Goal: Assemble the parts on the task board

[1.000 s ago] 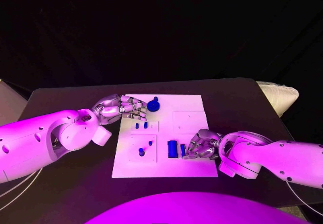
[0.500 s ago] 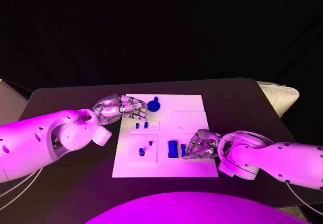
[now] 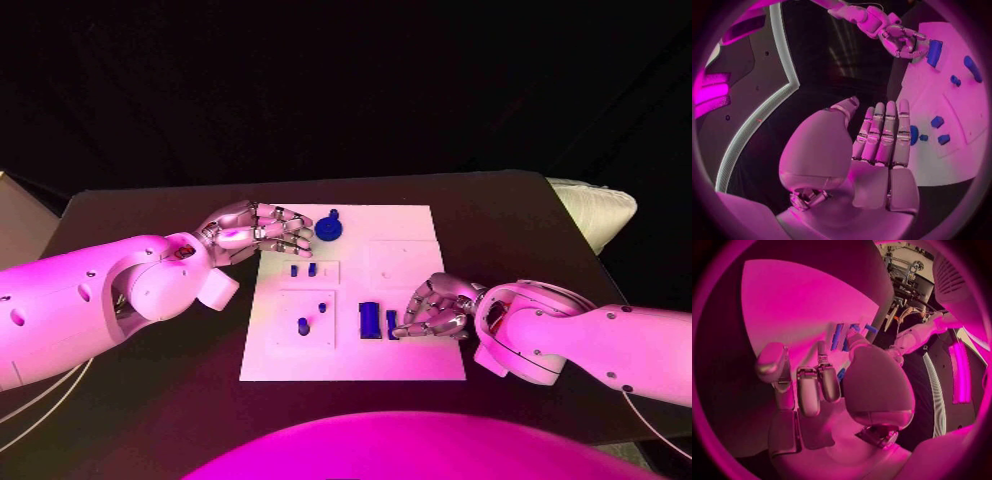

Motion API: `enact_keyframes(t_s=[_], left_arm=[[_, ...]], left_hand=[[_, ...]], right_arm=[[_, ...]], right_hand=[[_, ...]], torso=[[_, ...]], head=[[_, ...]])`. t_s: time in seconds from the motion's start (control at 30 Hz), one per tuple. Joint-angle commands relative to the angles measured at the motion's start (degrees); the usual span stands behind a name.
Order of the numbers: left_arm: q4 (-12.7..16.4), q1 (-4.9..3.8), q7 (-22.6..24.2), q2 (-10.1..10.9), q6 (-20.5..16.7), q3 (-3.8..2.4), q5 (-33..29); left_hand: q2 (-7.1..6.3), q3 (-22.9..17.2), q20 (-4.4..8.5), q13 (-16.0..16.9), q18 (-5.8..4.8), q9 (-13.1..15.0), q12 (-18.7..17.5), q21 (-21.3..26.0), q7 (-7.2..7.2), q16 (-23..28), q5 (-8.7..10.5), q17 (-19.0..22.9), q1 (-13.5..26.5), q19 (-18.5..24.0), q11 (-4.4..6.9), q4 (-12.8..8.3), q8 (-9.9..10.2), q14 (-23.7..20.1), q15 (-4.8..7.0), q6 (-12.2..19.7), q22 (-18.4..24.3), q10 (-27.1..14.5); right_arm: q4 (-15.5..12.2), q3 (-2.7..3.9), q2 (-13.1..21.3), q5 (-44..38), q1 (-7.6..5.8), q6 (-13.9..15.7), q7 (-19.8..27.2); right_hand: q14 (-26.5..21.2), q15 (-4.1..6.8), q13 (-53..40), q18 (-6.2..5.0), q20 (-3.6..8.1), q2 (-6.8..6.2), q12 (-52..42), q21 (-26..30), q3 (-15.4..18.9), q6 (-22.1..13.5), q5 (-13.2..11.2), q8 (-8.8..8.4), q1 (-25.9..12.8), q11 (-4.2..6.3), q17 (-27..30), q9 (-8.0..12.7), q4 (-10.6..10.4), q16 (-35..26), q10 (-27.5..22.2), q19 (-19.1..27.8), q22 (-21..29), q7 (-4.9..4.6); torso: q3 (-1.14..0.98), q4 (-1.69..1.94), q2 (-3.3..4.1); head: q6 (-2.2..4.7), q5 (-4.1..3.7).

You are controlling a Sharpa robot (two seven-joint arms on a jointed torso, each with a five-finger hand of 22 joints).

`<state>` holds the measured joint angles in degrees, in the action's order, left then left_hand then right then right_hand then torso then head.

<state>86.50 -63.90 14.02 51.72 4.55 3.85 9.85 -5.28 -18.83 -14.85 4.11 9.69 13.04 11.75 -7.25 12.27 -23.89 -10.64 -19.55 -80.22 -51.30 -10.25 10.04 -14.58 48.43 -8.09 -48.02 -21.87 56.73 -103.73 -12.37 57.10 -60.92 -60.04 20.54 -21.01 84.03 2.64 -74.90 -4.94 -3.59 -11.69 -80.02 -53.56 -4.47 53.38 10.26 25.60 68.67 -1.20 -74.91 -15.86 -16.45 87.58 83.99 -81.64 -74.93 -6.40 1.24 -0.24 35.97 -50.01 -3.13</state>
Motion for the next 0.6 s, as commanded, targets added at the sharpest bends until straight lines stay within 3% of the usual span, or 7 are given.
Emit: enact_keyframes(t_s=[0.03,0.2,0.3,0.43,0.5,0.57,0.6], left_arm=[[-0.7,0.13,4.3,-0.5,-2.0,-0.01,-0.5],[-2.0,0.18,7.1,-1.0,-5.4,0.02,-1.9],[-2.8,0.20,8.9,-1.3,-7.8,0.03,-3.4],[-4.0,0.20,10.9,-1.8,-10.6,0.03,-5.4],[-4.8,0.20,11.8,-2.2,-11.9,0.02,-6.1],[-6.0,0.19,12.8,-2.9,-13.7,0.00,-7.1],[-6.9,0.19,13.5,-3.5,-15.0,-0.01,-7.7]], left_hand=[[-0.25,-0.6,0.09,-0.1,0.71,-0.1,-0.1,0.2,0.63,0.3,-0.08,-0.1,-0.6,-0.5,0.21,0.0,0.1,0.2,-0.09,-0.3,0.1,0.2],[-0.33,-1.0,0.18,0.0,0.73,-0.1,0.0,0.2,0.55,0.1,-0.07,-0.2,-0.7,-0.7,0.32,-0.1,0.0,0.6,0.05,-0.6,0.1,0.5],[-0.55,-1.6,0.32,0.0,0.74,0.0,0.1,0.1,0.39,-0.1,-0.08,-0.4,-0.9,-1.0,0.51,-0.2,-0.2,1.1,0.23,-1.1,0.1,1.1],[-0.78,-2.6,0.54,0.0,0.75,0.0,0.2,-0.1,0.07,-0.3,-0.08,-0.6,-1.1,-1.5,0.80,-0.3,-0.6,1.8,0.52,-1.7,0.1,1.8],[-0.91,-3.0,0.62,-0.1,0.74,0.0,0.2,-0.1,-0.06,-0.4,-0.06,-0.7,-1.2,-1.6,0.92,-0.4,-0.7,2.0,0.63,-2.0,0.1,2.1],[-1.13,-3.5,0.66,-0.1,0.68,0.0,0.1,0.0,-0.25,-0.4,-0.02,-0.7,-1.3,-1.5,1.04,-0.6,-0.8,2.3,0.73,-2.2,0.2,2.3],[-1.23,-3.7,0.65,-0.1,0.65,0.0,0.1,0.1,-0.33,-0.3,-0.01,-0.7,-1.4,-1.5,1.08,-0.7,-0.8,2.3,0.75,-2.2,0.2,2.4]], right_arm=[[1.0,-0.04,0.7,7.4,-0.85,3.9,9.1],[3.5,0.01,1.1,18.2,-3.34,4.7,18.8],[5.7,0.07,0.9,24.5,-5.06,4.5,24.2],[9.1,0.28,0.2,31.2,-7.03,4.1,30.2],[10.9,0.42,-0.5,33.8,-7.81,4.1,32.6],[13.4,0.71,-1.5,36.8,-8.50,4.0,35.1],[15.2,0.98,-2.4,39.0,-8.81,3.8,36.5]], right_hand=[[4.7,-0.49,-9.1,-0.88,-0.26,1.49,0.3,0.8,2.0,-0.4,-0.2,0.62,0.7,-0.52,-9.9,-0.7,-0.1,-0.4,0.3,0.4,-6.6,0.21],[4.3,-0.64,-8.7,-1.26,-0.41,3.55,0.7,3.5,2.5,-1.0,1.0,0.89,4.0,-0.67,-8.9,-0.7,0.3,-1.0,-0.2,1.0,-5.9,0.02],[4.2,-0.68,-8.5,-1.28,-0.47,4.43,0.9,3.9,2.2,-1.2,1.4,0.93,6.1,-0.74,-8.5,-0.7,0.8,-1.3,-0.4,1.1,-5.8,-0.07],[2.8,-0.89,-5.8,-2.39,-0.65,5.55,4.9,11.9,1.2,-1.7,-0.2,0.67,9.4,-1.01,-4.1,-0.4,1.5,-4.2,-3.2,3.3,-3.6,-0.39],[0.7,-1.10,-1.9,-3.62,-0.90,5.93,10.6,21.4,0.3,-2.1,-0.6,0.42,11.3,-1.23,1.2,-0.1,1.8,-8.0,-7.0,6.2,-0.8,-0.65],[-2.5,-1.37,3.8,-5.24,-1.17,6.17,18.9,34.2,-0.9,-2.6,-1.5,0.18,12.9,-1.51,8.5,0.2,1.9,-14.2,-12.6,10.4,3.5,-0.98],[-7.4,-1.49,14.0,-5.56,-1.45,6.30,32.8,39.0,-3.0,-3.1,-1.5,-0.36,14.7,-1.66,20.3,0.6,1.6,-25.5,-20.3,12.2,6.9,-1.18]], torso=[[0.47,0.08,-0.75],[0.88,-0.01,-1.40],[1.06,-0.03,-1.73],[1.17,-0.13,-2.09],[1.16,-0.13,-2.22],[1.11,-0.10,-2.43],[1.09,-0.06,-2.58]], head=[[0.01,0.09],[0.12,0.35],[1.24,0.65],[2.86,1.25],[3.51,1.49],[4.29,1.72],[4.74,1.84]])
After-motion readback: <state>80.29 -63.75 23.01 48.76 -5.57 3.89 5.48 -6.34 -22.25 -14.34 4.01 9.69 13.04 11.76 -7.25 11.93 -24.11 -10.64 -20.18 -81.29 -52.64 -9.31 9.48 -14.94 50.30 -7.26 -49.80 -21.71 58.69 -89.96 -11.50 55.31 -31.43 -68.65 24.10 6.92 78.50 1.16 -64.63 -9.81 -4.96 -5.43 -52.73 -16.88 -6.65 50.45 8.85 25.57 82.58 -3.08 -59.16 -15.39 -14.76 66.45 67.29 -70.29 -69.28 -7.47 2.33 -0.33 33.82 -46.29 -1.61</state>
